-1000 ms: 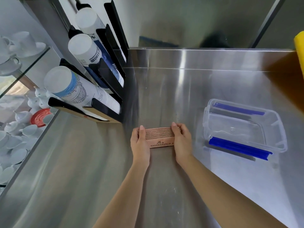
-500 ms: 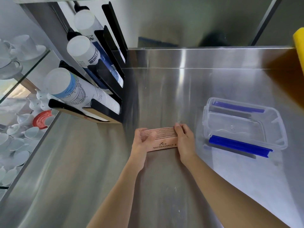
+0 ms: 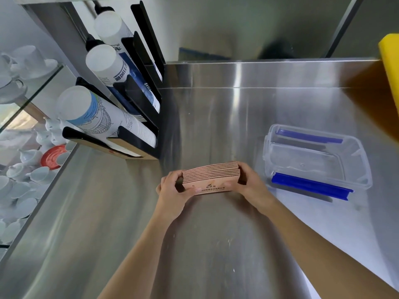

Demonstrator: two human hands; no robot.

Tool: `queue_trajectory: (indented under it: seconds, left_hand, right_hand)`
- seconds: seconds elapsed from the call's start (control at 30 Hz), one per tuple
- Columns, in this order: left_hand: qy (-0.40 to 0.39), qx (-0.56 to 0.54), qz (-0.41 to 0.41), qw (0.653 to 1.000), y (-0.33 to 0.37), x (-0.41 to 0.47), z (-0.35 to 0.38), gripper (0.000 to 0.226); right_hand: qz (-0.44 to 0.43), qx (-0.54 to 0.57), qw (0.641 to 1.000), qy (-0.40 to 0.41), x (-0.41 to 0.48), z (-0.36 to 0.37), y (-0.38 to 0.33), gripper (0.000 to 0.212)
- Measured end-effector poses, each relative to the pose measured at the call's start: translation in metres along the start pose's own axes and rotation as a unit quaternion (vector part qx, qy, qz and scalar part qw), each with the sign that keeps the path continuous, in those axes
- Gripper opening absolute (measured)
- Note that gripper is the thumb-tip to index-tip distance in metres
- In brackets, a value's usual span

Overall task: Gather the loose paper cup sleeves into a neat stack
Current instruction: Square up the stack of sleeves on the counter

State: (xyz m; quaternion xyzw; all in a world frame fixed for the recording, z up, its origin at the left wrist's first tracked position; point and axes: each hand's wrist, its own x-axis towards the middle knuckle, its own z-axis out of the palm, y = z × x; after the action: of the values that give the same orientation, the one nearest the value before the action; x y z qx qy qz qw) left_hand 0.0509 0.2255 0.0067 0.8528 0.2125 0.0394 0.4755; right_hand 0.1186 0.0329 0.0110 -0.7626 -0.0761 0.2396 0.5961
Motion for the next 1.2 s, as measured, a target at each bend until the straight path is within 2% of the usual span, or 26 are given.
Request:
queue_trajectory:
  seconds: [0.1,0.23,0.47,0.57,0.67,0.9,1.2]
  left_hand:
    - [-0.009,0.006,-0.011,1.0,-0.003,0.001,-0.001,0.051]
    - [-0.039,-0.026,-0.022,0.999,-0.015,0.006,-0.009,0.058]
    - [-0.052,-0.061,-0.004,0.997,-0.023,0.006,-0.012,0.052]
    - [-0.032,-0.105,0.007,0.994,-0.004,-0.001,-0.02,0.036]
    - [-0.04,-0.125,0.037,0.991,0.013,-0.002,-0.024,0.043]
    - [-0.026,-0.188,0.102,0.976,0.077,0.007,-0.013,0.038]
    - [-0.075,-0.232,0.121,0.962,0.147,0.017,0.036,0.035]
  right_hand:
    - [0.012,-0.06,0.998,0.015,-0.002,-0.002,-0.001,0.051]
    - [0.008,-0.013,0.999,0.039,-0.003,0.0,0.0,0.045]
    - [0.002,0.021,0.998,0.057,-0.003,0.0,0.0,0.039]
    - [-0.011,0.029,0.996,0.082,-0.005,0.001,-0.001,0.04]
    - [-0.022,0.046,0.995,0.087,-0.008,-0.005,-0.01,0.037]
    - [-0.082,0.134,0.975,0.156,-0.019,-0.048,-0.051,0.032]
    - [-0.066,0.136,0.96,0.237,-0.045,-0.123,-0.073,0.031]
